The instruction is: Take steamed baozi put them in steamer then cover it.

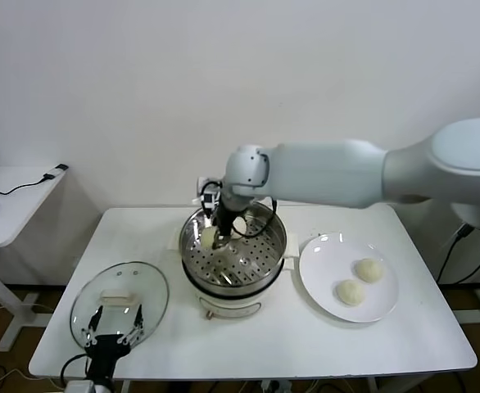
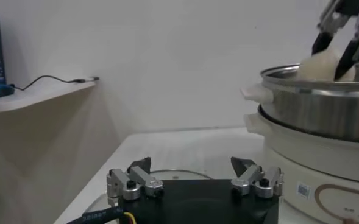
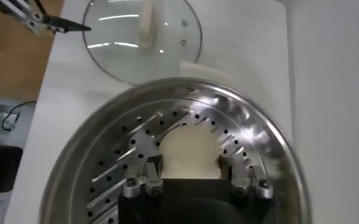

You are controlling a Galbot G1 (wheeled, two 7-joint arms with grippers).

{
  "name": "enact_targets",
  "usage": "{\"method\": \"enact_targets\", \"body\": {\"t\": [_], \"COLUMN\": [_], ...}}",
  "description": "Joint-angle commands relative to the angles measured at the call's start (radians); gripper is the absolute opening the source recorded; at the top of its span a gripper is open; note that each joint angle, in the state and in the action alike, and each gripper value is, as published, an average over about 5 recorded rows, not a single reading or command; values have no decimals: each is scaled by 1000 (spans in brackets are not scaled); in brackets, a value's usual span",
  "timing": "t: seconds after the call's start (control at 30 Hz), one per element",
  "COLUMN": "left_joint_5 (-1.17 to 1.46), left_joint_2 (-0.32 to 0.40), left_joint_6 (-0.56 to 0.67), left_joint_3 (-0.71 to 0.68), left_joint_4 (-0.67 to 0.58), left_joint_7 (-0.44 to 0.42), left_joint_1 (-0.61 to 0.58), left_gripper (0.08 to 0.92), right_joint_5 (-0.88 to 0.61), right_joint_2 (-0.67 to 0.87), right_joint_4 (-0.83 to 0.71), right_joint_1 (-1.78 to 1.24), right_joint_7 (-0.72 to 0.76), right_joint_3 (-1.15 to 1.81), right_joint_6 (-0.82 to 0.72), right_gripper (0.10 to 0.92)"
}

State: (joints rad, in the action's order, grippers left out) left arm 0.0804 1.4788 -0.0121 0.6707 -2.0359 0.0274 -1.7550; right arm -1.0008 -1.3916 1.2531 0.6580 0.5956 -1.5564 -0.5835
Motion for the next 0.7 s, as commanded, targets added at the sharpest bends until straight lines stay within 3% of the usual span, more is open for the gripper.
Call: {"method": "enact_targets", "body": {"t": [0.03, 0.17, 0.4, 0.7], "left_joint_5": [-2, -2, 1, -2], "left_joint_2": [-2, -3, -6, -12], "left_joint_6": [-2, -3, -3, -1], "left_joint_3": [-2, -3, 0, 3], "left_joint_4": [3, 3, -1, -13], "left_joint_7": [-1, -1, -1, -1], "left_joint_1": [4, 4, 1, -9], "left_gripper": [823, 823, 823, 823], "right_joint_5": [47, 52, 60, 116], "right_joint_2": [-55, -80, -59, 173], "right_joint_4": [-85, -119, -88, -18], "right_joint_1": [-111, -112, -64, 262], "right_joint_7": [-37, -24, 30, 341], "right_joint_3": [19, 19, 26, -99], "right_joint_6": [-21, -20, 14, 274], "right_gripper": [620, 628, 789, 823]}}
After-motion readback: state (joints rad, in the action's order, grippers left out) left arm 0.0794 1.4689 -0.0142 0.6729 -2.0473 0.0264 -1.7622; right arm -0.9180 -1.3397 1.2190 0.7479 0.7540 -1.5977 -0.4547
